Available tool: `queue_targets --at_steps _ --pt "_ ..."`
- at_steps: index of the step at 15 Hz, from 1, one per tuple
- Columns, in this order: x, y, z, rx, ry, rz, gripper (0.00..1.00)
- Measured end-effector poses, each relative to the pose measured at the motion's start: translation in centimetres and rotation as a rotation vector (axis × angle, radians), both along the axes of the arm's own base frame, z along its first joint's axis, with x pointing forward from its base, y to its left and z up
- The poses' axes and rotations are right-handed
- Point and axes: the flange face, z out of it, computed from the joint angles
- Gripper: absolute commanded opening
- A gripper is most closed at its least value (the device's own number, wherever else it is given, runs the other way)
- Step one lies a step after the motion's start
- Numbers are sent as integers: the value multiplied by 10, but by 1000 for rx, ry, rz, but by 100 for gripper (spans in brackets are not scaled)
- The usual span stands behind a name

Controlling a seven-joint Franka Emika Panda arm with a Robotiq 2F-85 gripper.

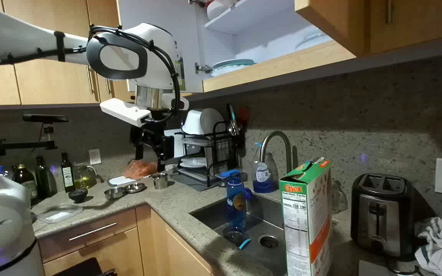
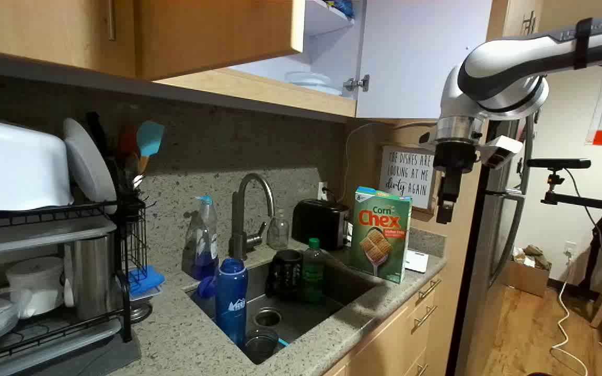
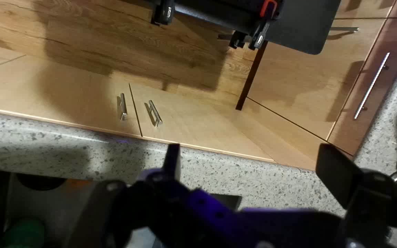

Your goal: Pick up the green box from the counter and place it inside the open upper cabinet

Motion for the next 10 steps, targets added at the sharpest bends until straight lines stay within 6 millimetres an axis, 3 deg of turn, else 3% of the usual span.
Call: queue_targets --at_steps 10 --pt "0 -19 -7 41 6 -34 100"
